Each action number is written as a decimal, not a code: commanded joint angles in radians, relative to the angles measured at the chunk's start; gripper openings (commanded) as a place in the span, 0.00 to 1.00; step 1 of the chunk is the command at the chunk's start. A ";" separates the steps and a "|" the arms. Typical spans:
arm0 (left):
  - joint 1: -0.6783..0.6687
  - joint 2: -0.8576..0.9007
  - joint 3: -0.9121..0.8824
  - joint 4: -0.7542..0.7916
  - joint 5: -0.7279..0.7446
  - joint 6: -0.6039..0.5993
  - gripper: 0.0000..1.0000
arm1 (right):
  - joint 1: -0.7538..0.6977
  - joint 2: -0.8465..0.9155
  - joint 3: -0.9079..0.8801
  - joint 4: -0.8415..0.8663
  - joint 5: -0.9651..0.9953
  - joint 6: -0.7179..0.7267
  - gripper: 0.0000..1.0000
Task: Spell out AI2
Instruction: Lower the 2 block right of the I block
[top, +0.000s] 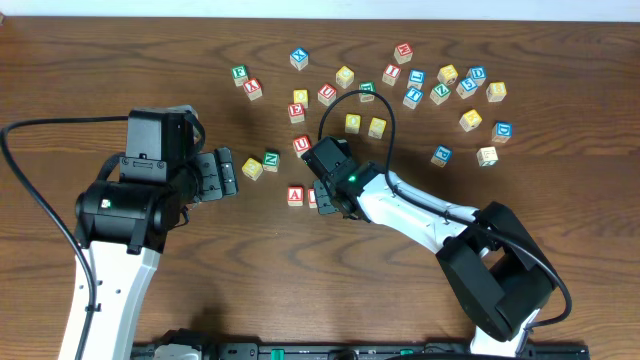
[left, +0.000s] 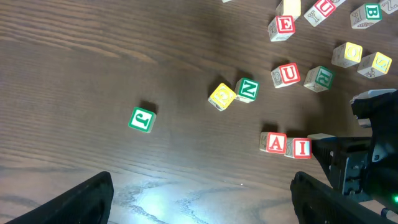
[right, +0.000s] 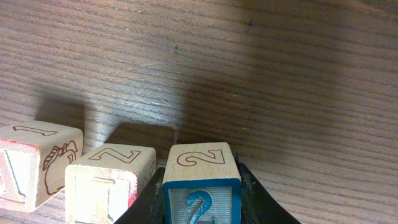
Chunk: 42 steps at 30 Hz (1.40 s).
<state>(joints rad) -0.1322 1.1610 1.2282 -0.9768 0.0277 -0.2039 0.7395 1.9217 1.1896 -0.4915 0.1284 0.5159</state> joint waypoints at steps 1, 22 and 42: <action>0.005 -0.005 0.001 -0.003 0.003 0.013 0.89 | 0.008 0.021 0.013 0.002 0.007 0.014 0.14; 0.005 -0.005 0.001 -0.003 0.003 0.013 0.89 | 0.008 0.021 0.031 -0.024 0.008 0.014 0.37; 0.005 -0.005 0.001 -0.003 0.003 0.013 0.89 | 0.008 0.019 0.064 -0.067 0.008 0.011 0.34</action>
<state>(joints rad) -0.1322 1.1610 1.2282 -0.9768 0.0277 -0.2039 0.7395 1.9240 1.2247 -0.5491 0.1280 0.5194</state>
